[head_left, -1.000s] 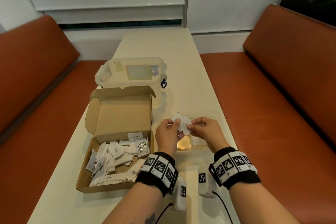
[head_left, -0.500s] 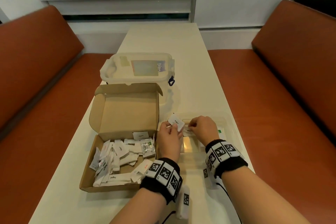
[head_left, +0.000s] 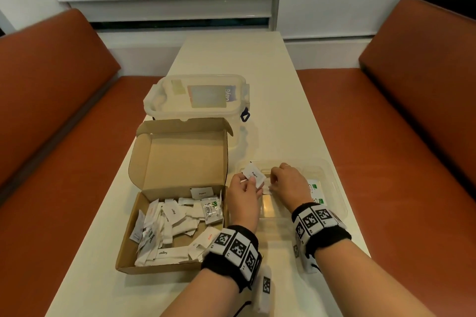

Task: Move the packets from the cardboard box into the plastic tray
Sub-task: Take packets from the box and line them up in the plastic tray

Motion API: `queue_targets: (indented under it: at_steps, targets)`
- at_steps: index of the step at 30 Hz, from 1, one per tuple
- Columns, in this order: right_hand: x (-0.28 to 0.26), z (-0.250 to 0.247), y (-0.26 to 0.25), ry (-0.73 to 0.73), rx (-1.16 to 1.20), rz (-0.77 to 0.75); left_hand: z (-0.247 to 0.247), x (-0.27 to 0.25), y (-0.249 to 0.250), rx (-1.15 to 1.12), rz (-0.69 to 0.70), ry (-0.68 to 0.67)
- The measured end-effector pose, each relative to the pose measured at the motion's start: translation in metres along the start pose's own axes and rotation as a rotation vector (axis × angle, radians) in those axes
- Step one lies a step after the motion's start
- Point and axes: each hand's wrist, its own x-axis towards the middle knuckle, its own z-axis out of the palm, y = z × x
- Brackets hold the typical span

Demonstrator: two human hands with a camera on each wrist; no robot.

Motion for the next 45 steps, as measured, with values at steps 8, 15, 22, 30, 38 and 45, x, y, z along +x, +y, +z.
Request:
queue_targets:
  at_steps: [8,15,22,30,38,45]
  targets:
    - [-0.004,-0.012,-0.003,0.019,0.217,0.028,0.001,-0.002,0.005,0.022,-0.01,0.003]
    - [-0.014,-0.035,-0.015,-0.028,0.763,0.098,0.003,-0.007,0.012,0.09,0.014,0.008]
    - [-0.006,-0.042,-0.002,0.056,0.457,0.172,-0.009,-0.007,0.018,0.461,0.23,0.037]
    - [0.0,-0.024,-0.009,-0.118,0.035,0.127,-0.019,-0.008,0.015,0.619,0.153,0.036]
    - [0.009,-0.016,-0.022,-0.231,-0.301,-0.005,-0.018,-0.007,0.016,0.635,0.127,0.027]
    - [0.01,-0.013,-0.025,-0.255,-0.345,0.001,-0.018,-0.008,0.014,0.651,0.098,0.009]
